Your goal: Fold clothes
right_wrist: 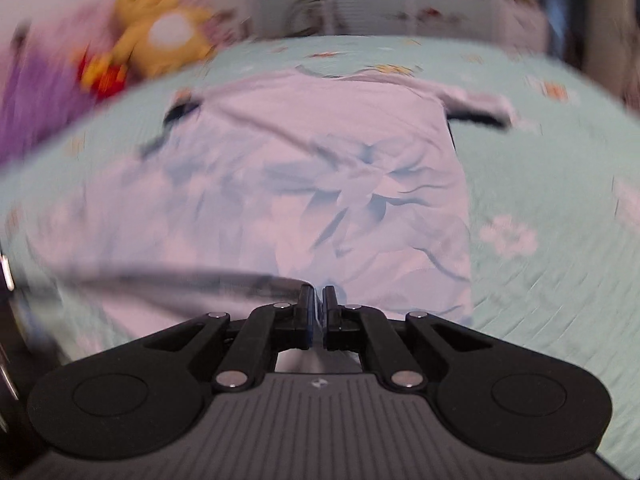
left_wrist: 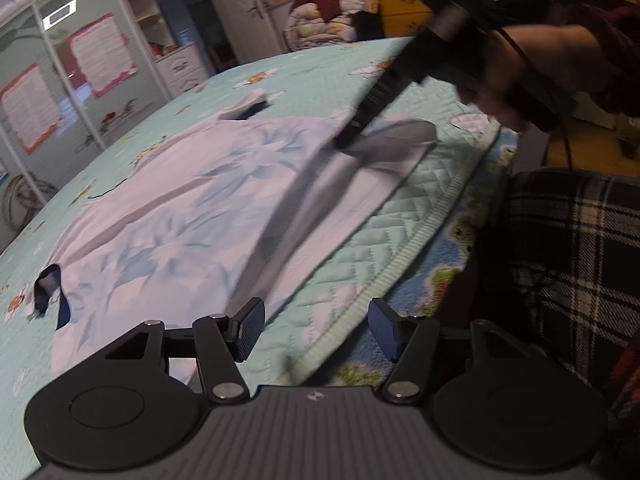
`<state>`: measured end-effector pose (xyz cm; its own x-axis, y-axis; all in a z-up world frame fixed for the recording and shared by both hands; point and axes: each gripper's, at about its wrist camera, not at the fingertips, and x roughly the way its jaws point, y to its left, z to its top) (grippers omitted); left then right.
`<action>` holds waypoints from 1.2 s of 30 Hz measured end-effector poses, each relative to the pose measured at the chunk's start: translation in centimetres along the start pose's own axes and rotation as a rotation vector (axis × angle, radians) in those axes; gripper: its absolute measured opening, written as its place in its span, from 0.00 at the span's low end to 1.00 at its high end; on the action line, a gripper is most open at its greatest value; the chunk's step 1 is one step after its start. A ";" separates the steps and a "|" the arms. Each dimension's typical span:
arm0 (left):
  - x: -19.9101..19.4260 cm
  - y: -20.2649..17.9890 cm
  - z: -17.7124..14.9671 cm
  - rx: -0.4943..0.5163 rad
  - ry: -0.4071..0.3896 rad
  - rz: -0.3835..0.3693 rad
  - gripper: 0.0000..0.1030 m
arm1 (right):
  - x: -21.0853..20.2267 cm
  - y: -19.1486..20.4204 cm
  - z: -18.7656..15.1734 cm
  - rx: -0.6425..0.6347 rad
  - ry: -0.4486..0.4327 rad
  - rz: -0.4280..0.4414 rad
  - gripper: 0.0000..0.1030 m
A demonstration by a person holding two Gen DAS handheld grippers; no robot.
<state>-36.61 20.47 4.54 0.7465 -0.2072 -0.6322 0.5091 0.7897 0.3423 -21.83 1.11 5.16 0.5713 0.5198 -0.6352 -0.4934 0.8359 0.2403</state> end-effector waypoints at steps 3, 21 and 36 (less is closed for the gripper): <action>1.1 0.6 -0.1 -0.014 0.021 0.018 0.60 | 1.0 -1.6 0.8 0.160 -0.009 -0.015 0.02; 3.9 5.9 -1.4 -0.205 0.118 -0.076 0.61 | -3.3 8.7 -5.8 -0.731 -0.125 -0.077 0.38; 3.8 5.6 -0.8 -0.160 0.117 -0.011 0.61 | 0.6 14.0 -11.0 -1.205 -0.157 -0.168 0.38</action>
<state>-31.30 24.60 3.49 0.6814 -0.1552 -0.7153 0.4358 0.8712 0.2261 -35.59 11.23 0.08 0.7181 0.5062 -0.4776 -0.6493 0.2403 -0.7216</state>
